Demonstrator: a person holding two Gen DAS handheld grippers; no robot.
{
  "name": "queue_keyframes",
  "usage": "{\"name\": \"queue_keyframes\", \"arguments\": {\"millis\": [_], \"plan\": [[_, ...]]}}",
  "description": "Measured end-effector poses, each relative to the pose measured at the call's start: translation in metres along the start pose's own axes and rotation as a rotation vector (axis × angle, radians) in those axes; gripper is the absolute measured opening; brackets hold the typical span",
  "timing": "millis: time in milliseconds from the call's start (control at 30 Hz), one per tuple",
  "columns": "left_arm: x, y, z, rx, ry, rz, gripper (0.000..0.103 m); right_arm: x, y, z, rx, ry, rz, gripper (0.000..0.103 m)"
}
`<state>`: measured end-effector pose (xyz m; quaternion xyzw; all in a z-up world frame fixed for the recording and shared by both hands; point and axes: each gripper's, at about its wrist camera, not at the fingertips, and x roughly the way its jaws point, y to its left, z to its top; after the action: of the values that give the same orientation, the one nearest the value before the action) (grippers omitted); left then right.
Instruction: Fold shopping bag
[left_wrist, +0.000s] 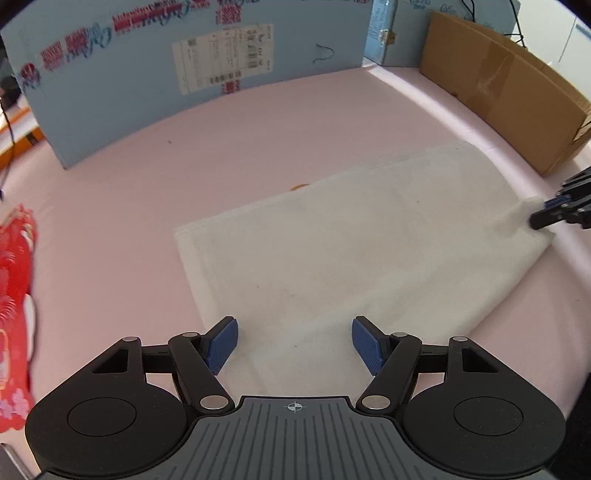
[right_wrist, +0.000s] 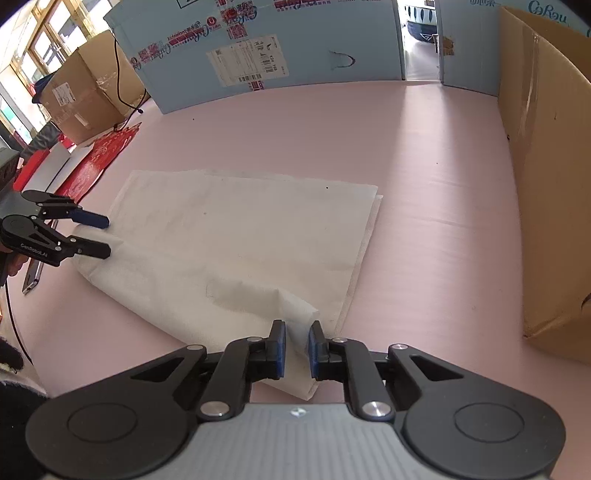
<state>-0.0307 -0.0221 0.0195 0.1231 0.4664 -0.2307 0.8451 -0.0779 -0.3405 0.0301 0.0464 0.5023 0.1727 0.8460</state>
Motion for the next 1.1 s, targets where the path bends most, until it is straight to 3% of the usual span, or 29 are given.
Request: {"name": "queue_keyframes", "arguments": {"millis": [167, 367, 433, 467, 600, 700, 767, 900, 1000, 1100], "plan": [[-0.006, -0.015, -0.002, 0.027, -0.081, 0.034, 0.070, -0.009, -0.001, -0.007, 0.023, -0.008, -0.015, 0.011], [0.008, -0.038, -0.014, 0.101, -0.015, 0.097, 0.070, 0.000, 0.001, -0.008, 0.024, -0.007, -0.115, 0.016], [0.009, -0.036, -0.016, 0.075, -0.026, 0.095, 0.070, -0.001, 0.008, -0.009, 0.007, -0.022, -0.162, 0.033], [0.009, -0.036, -0.017, 0.071, -0.031, 0.096, 0.070, -0.002, 0.012, -0.010, 0.001, -0.036, -0.183, 0.036], [0.008, -0.036, -0.020, 0.068, -0.048, 0.107, 0.075, -0.024, 0.034, -0.005, 0.009, -0.236, -0.212, 0.037], [0.006, -0.036, -0.021, 0.065, -0.061, 0.116, 0.077, -0.025, 0.061, 0.010, -0.001, -0.349, -0.076, 0.037], [0.005, -0.039, -0.022, 0.074, -0.071, 0.131, 0.078, -0.014, 0.082, 0.020, -0.043, -0.347, 0.015, 0.036], [0.005, -0.042, -0.023, 0.083, -0.083, 0.156, 0.083, 0.019, 0.121, 0.023, -0.155, -0.270, 0.105, 0.034], [0.005, -0.041, -0.024, 0.081, -0.091, 0.159, 0.085, 0.030, 0.130, 0.016, -0.213, -0.206, 0.031, 0.034], [0.004, -0.040, -0.026, 0.082, -0.097, 0.162, 0.087, 0.028, 0.104, 0.009, -0.097, -0.181, -0.047, 0.034]]}}
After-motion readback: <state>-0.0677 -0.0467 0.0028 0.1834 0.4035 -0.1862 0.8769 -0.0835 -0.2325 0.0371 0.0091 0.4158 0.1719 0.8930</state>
